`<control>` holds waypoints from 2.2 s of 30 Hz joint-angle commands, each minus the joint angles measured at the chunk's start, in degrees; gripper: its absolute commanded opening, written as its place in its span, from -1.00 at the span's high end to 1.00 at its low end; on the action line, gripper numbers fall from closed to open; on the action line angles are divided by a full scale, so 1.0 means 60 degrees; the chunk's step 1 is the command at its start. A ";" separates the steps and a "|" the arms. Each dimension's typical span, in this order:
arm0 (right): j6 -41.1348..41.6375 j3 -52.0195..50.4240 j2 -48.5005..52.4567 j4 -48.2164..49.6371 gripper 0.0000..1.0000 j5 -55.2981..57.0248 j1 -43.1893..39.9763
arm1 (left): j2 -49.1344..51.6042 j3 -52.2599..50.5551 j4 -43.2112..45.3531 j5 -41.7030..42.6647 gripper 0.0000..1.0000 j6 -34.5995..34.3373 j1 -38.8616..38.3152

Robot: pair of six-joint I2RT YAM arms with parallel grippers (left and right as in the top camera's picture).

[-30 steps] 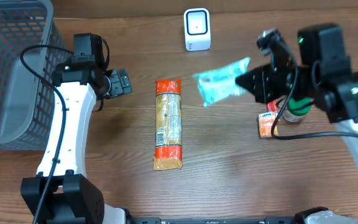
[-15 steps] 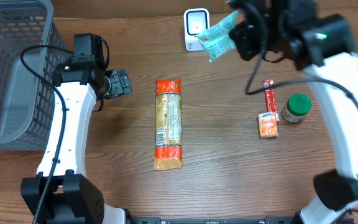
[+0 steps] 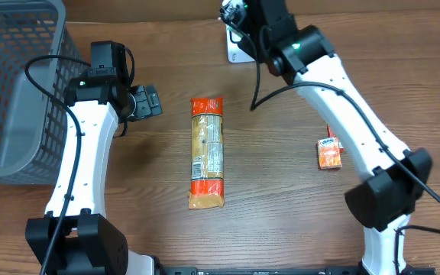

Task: Scan the item barcode
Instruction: 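Lift the green wipes pack and hold it at the scanner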

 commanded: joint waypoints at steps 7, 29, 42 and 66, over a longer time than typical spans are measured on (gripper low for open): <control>-0.1792 0.0215 0.1508 0.2459 0.93 0.2816 0.0317 | 0.0073 -0.0025 -0.0026 0.0044 -1.00 0.0109 0.0040; -0.3541 0.0073 0.3344 0.6495 0.93 0.4207 0.0484 | 0.0073 -0.0025 -0.0026 0.0044 -0.99 0.0109 0.0040; -0.3617 0.0036 0.3687 0.6393 0.93 0.3901 0.0521 | 0.0073 -0.0025 -0.0026 0.0044 -1.00 0.0106 0.0040; -0.2816 0.0025 0.4138 0.5370 0.93 0.3515 0.0656 | 0.0073 -0.0025 -0.0026 0.0044 -0.99 0.0109 0.0040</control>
